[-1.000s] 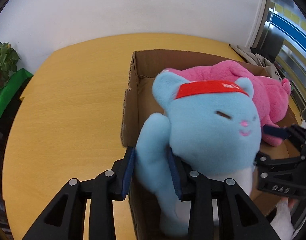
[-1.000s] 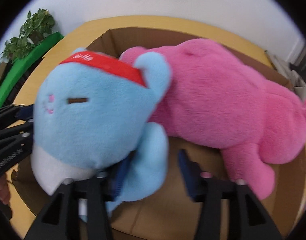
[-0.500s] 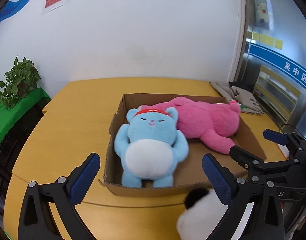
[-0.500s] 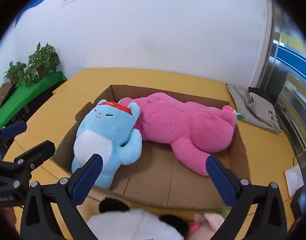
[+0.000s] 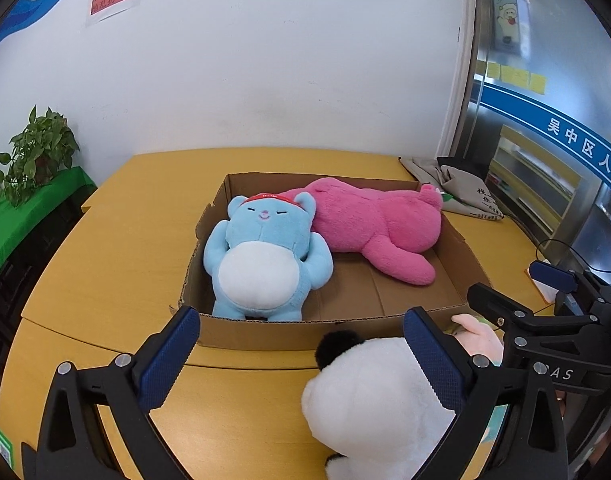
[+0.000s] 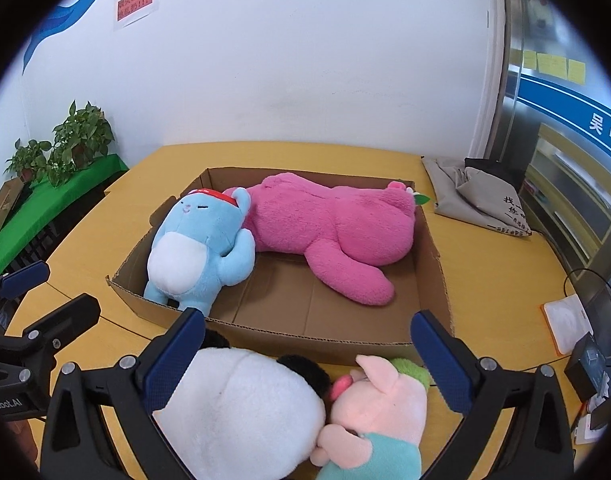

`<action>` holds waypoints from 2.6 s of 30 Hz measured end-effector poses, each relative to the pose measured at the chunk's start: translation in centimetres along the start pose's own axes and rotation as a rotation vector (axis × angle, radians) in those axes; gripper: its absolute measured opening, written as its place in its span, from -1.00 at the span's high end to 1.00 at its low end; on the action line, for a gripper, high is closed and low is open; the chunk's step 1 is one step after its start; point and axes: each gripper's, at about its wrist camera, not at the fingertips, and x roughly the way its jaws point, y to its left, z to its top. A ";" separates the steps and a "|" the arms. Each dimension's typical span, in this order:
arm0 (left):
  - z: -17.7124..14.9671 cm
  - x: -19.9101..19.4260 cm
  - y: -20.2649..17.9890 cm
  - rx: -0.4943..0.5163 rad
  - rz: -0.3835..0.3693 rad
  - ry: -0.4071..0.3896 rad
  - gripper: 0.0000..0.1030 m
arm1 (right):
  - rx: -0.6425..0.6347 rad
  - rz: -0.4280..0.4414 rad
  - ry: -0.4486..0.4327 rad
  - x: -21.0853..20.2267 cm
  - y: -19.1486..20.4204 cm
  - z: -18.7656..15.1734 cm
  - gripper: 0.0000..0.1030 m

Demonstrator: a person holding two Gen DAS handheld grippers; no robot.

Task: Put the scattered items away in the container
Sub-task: 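Move both grippers toward the white panda plush on the table, then close both grippers on the white panda plush's back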

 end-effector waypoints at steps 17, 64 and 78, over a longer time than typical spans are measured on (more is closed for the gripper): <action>-1.3 1.2 -0.1 -0.005 -0.025 0.041 -0.99 | 0.009 -0.041 0.029 1.0 -0.4 -1.5 -0.99; -6.5 8.7 0.4 -0.065 -0.241 0.264 -0.99 | -0.012 0.219 0.179 2.3 0.3 -11.5 -1.00; -7.0 9.4 -1.1 0.018 -0.354 0.295 -0.92 | 0.003 0.168 0.269 5.1 5.2 -15.7 -0.96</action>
